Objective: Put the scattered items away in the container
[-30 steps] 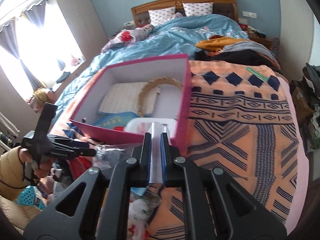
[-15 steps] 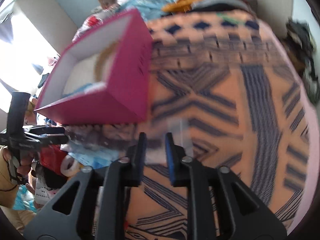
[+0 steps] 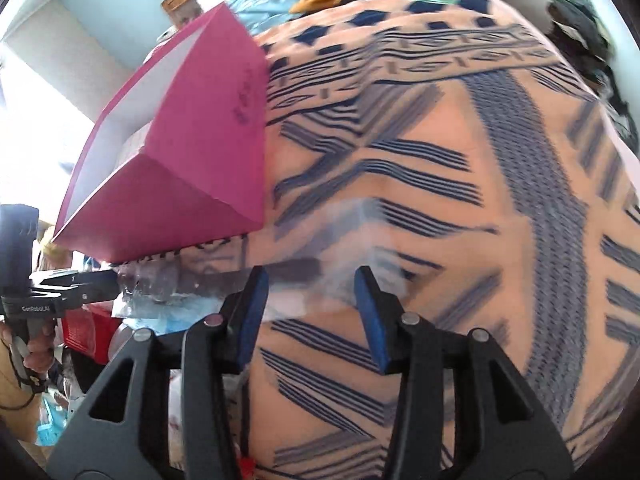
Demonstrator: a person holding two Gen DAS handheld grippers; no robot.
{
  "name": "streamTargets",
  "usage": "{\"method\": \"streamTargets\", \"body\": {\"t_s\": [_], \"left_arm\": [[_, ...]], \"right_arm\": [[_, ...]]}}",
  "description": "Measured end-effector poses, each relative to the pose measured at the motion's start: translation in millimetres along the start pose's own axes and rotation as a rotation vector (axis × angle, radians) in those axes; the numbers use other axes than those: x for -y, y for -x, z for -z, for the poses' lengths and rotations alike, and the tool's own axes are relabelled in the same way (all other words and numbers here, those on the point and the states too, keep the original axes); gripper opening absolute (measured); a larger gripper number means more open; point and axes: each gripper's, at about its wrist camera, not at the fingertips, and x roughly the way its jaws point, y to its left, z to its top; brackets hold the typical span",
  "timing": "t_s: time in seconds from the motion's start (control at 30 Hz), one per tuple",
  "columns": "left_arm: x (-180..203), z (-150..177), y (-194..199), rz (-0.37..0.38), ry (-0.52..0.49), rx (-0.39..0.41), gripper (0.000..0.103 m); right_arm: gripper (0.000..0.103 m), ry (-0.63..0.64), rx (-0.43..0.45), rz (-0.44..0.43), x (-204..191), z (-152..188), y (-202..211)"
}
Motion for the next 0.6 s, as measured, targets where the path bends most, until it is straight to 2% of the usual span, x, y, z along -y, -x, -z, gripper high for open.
{"method": "streamTargets", "body": {"t_s": [0.17, 0.3, 0.47, 0.5, 0.53, 0.57, 0.6], "left_arm": [[-3.8, 0.4, -1.1, 0.022, 0.026, 0.008, 0.061], [-6.2, 0.5, -2.1, 0.036, 0.044, 0.013, 0.061], [-4.1, -0.1, -3.5, 0.025, 0.044, 0.015, 0.061], [-3.4, 0.1, -3.8, 0.021, 0.043, 0.017, 0.06], [-2.4, 0.2, -4.0, 0.014, 0.039, 0.02, 0.06], [-1.4, 0.4, -4.3, 0.008, 0.036, 0.023, 0.059], [-0.4, 1.2, -4.3, -0.003, 0.03, 0.027, 0.054]], "right_arm": [[0.047, -0.072, -0.073, -0.066, 15.2, 18.6, -5.1], [0.047, -0.093, -0.024, -0.131, 8.6, 12.3, -13.0], [0.047, -0.08, -0.015, -0.208, -8.2, -0.8, -31.9], [0.039, -0.075, -0.016, -0.221, -12.0, -3.2, -35.3], [0.027, -0.065, -0.018, -0.224, -16.1, -4.3, -37.8], [0.02, -0.051, -0.023, -0.221, -20.6, -4.6, -39.7], [0.01, -0.037, -0.028, -0.218, -25.0, -4.9, -41.5]]}}
